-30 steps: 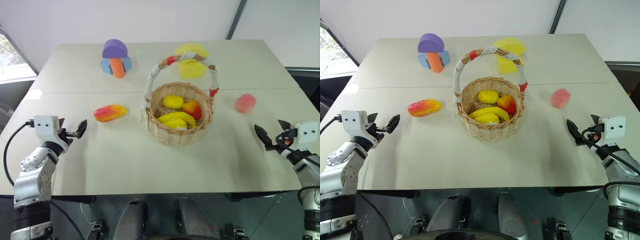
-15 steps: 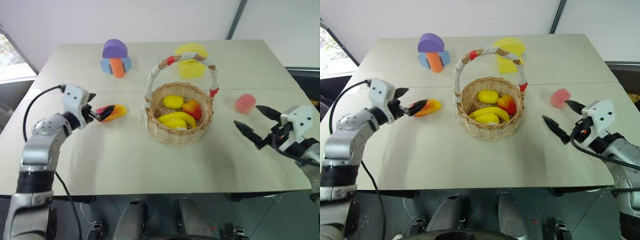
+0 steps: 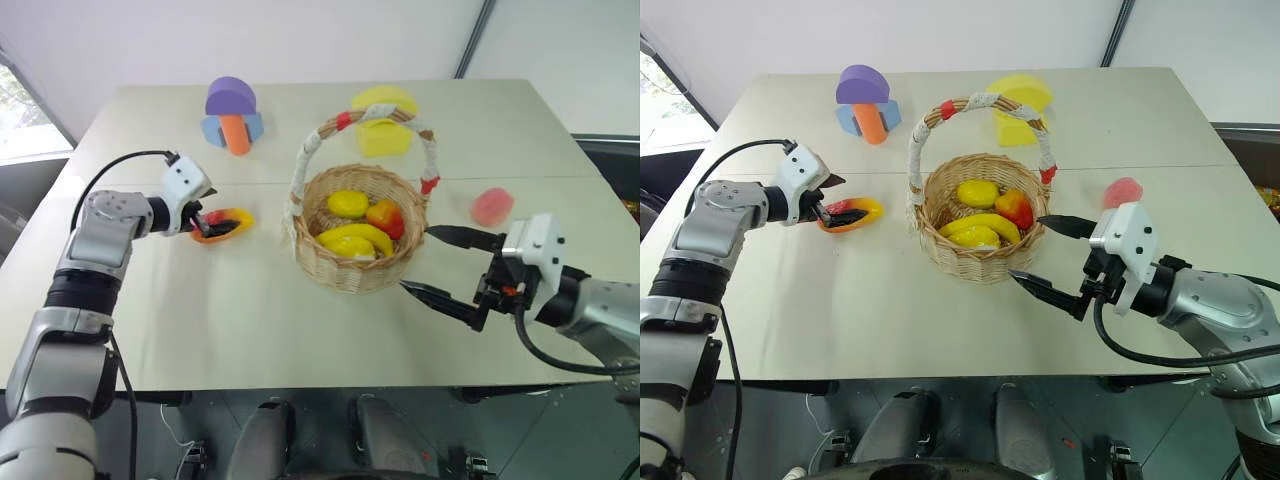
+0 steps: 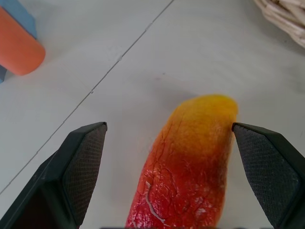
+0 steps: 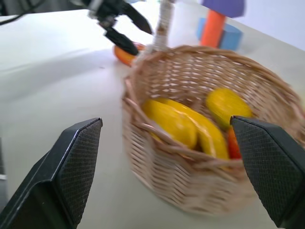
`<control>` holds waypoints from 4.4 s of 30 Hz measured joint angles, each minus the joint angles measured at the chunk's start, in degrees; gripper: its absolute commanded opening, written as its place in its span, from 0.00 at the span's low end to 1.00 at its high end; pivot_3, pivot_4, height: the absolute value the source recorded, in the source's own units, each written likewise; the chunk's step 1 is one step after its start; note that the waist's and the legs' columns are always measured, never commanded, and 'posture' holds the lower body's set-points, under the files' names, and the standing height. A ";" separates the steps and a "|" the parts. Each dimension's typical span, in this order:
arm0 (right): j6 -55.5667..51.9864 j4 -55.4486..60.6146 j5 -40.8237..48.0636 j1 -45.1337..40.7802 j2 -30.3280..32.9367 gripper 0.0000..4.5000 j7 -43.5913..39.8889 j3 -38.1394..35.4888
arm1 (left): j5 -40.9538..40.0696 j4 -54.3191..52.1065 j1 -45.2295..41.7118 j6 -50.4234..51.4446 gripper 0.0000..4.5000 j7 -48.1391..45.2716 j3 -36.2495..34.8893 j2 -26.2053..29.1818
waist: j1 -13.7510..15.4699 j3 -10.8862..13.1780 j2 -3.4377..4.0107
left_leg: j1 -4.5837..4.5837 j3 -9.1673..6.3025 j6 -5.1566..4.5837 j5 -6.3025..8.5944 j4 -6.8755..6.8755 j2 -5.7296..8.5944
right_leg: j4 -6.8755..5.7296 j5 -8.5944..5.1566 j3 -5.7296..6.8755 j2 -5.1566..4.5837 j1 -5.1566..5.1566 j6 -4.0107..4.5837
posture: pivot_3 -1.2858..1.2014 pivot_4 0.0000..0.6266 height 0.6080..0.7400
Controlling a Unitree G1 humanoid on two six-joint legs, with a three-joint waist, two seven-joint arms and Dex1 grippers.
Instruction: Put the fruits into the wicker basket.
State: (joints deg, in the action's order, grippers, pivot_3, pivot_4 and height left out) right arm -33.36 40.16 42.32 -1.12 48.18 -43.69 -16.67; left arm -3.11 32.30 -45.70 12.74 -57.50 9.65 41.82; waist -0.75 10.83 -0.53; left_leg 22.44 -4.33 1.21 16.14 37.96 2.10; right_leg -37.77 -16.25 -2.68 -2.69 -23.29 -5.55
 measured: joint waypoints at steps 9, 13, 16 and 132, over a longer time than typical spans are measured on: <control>0.26 0.10 -0.10 -1.25 -0.56 1.00 0.59 1.99 | 5.43 7.26 -2.55 -3.20 0.95 -3.14 3.25 -1.51 | -0.02 0.01 -0.03 | 0.02 0.00 -0.01 0.00 0.03 0.00 | -0.01 0.00 0.01 0.02 -0.02 0.00 | 0.52 0.24 1.00; 0.82 0.10 -0.54 -1.26 -1.01 1.00 0.69 2.39 | 5.86 9.14 -3.12 -4.28 0.62 -3.25 2.88 -2.10 | -0.04 0.01 -0.03 | 0.02 -0.01 -0.01 0.00 0.04 0.00 | -0.02 0.00 0.01 0.01 -0.02 0.00 | 0.52 0.24 1.00; 1.24 0.10 -0.75 -1.28 -1.01 1.00 0.81 2.40 | 5.81 8.96 -2.85 -4.31 0.45 -3.33 2.36 -2.06 | -0.05 0.01 -0.03 | 0.02 -0.01 -0.01 0.00 0.04 0.00 | -0.03 0.00 0.01 0.01 -0.02 0.00 | 0.52 0.24 1.00; 2.88 -21.62 -13.72 -14.68 -12.18 1.00 10.37 4.51 | -30.67 -53.16 26.08 19.48 1.00 11.51 -10.30 -13.23 | -0.51 -0.02 0.01 | -0.13 0.07 0.04 -0.03 0.04 -0.06 | -0.06 0.02 -0.12 0.08 0.04 -0.03 | 0.52 0.24 1.00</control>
State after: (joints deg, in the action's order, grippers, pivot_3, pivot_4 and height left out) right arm -30.48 18.54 28.60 -15.81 36.00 -33.32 -12.15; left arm -33.78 -20.86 -19.62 32.21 -45.99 -0.65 28.59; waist -1.27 10.82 -0.52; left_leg 22.31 -4.25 1.26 16.11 38.00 2.04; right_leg -37.83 -16.23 -2.81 -2.61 -23.25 -5.58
